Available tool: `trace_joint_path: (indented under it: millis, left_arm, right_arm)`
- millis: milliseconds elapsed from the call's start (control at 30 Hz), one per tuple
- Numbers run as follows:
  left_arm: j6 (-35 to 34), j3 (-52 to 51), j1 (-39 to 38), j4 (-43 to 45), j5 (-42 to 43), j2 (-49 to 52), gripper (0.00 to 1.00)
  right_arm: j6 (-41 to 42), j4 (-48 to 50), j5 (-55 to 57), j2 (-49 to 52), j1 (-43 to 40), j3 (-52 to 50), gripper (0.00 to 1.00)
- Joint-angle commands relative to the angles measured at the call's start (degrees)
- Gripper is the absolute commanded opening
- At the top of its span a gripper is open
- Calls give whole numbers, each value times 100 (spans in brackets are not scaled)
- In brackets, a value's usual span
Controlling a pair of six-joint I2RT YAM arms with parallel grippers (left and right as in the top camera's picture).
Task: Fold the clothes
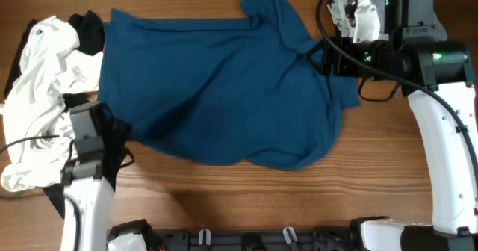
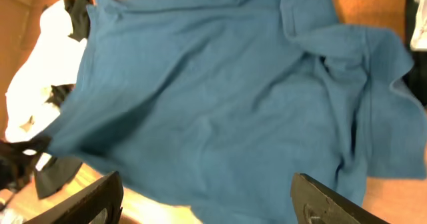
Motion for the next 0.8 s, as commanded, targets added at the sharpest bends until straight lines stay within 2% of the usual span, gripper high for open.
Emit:
trace_joint_path:
  millis: [0,167,300,567,767]
  left_arm:
    - [509,114,26,-197,-42,-697,4]
    - [509,114,26,-343,-39,-793,4]
    - [509,114,26,-337,-44,-470,4]
    - [507,114,26,-310,-42,345,4]
    - [509,114,26,-315,-42,592,4]
  right_arm:
    - [-57,-267,-74,-168,46,-46,81]
    - [435,-1161,645,-260,85,-81,85]
    - [772,-1342,737,-267,402,-520,87]
    - [1821,-345,778,-264,1513,-2323,88]
    - [2774,463,1106,-264,2155,-3530,88]
